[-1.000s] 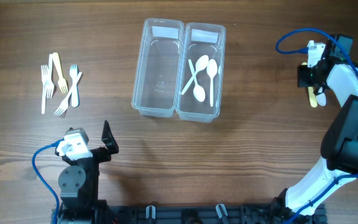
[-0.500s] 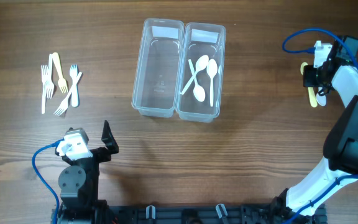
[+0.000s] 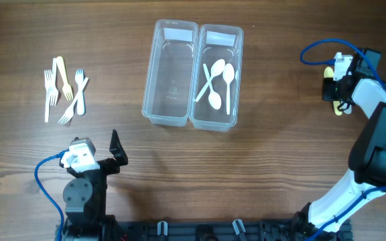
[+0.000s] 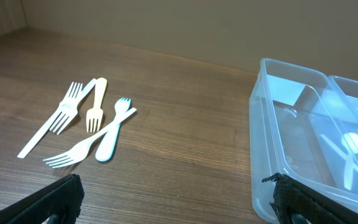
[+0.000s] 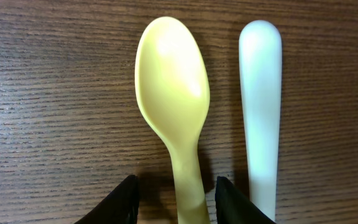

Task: Pack container
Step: 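Grasp the yellow spoon with the right gripper, then drop the yellow spoon into the right compartment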

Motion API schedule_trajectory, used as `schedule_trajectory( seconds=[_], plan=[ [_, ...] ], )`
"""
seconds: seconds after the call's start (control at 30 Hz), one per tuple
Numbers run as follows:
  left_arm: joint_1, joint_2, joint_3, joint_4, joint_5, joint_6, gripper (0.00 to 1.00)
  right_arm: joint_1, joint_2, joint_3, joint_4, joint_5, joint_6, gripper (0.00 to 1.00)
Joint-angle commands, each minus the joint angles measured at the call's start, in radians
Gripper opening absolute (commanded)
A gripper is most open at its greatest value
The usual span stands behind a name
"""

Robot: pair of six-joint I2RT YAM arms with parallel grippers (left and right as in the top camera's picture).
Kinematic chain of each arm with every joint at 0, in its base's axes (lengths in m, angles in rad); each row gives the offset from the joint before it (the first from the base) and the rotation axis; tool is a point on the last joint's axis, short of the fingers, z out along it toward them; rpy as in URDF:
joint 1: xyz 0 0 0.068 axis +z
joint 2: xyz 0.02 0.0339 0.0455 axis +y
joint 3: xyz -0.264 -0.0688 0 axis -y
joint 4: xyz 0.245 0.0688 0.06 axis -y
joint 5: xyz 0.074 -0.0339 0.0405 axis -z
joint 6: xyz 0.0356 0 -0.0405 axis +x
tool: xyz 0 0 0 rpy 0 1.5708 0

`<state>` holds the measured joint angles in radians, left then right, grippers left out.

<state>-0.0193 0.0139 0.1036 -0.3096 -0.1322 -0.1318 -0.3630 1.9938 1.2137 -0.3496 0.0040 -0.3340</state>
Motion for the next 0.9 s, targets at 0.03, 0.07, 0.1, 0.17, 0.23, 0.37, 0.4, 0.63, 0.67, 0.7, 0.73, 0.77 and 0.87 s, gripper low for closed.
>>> schedule_trajectory(
  seconds=[0.03, 0.07, 0.1, 0.17, 0.23, 0.37, 0.4, 0.63, 0.67, 0.7, 0.73, 0.77, 0.87],
  plan=[
    [0.005, -0.007, -0.006, 0.003, 0.008, 0.020, 1.00, 0.001, 0.014, -0.012, 0.005, -0.006, 0.024, 0.39],
    [0.005, -0.007, -0.006, 0.003, 0.008, 0.020, 1.00, 0.001, 0.014, -0.012, 0.005, -0.006, 0.023, 0.38],
    [0.005, -0.007, -0.006, 0.003, 0.008, 0.020, 1.00, 0.001, 0.014, -0.012, 0.005, -0.006, 0.024, 0.38],
    [0.005, -0.007, -0.006, 0.003, 0.008, 0.020, 1.00, 0.001, 0.014, -0.012, 0.005, -0.026, 0.024, 0.36],
    [0.005, -0.007, -0.006, 0.003, 0.008, 0.020, 1.00, 0.001, 0.015, -0.012, 0.006, -0.032, 0.024, 0.34],
    [0.005, -0.007, -0.006, 0.003, 0.008, 0.020, 1.00, 0.001, 0.034, -0.012, 0.008, -0.032, 0.024, 0.27],
    [0.005, -0.007, -0.006, 0.003, 0.009, 0.020, 1.00, 0.002, 0.039, -0.012, 0.008, -0.038, 0.024, 0.22],
    [0.005, -0.007, -0.006, 0.003, 0.008, 0.020, 1.00, 0.007, 0.026, 0.016, -0.029, -0.065, 0.088, 0.04],
    [0.005, -0.007, -0.006, 0.003, 0.008, 0.020, 1.00, 0.010, 0.016, 0.029, -0.043, -0.066, 0.107, 0.04],
    [0.005, -0.007, -0.006, 0.003, 0.009, 0.020, 1.00, 0.014, 0.003, 0.042, -0.060, -0.071, 0.121, 0.04],
    [0.005, -0.007, -0.006, 0.003, 0.008, 0.020, 1.00, 0.019, -0.014, 0.058, -0.076, -0.075, 0.140, 0.04],
    [0.005, -0.007, -0.006, 0.003, 0.008, 0.020, 1.00, 0.026, -0.034, 0.074, -0.093, -0.086, 0.158, 0.04],
    [0.005, -0.007, -0.006, 0.003, 0.008, 0.020, 1.00, 0.053, -0.118, 0.114, -0.129, -0.196, 0.207, 0.04]
  ],
)
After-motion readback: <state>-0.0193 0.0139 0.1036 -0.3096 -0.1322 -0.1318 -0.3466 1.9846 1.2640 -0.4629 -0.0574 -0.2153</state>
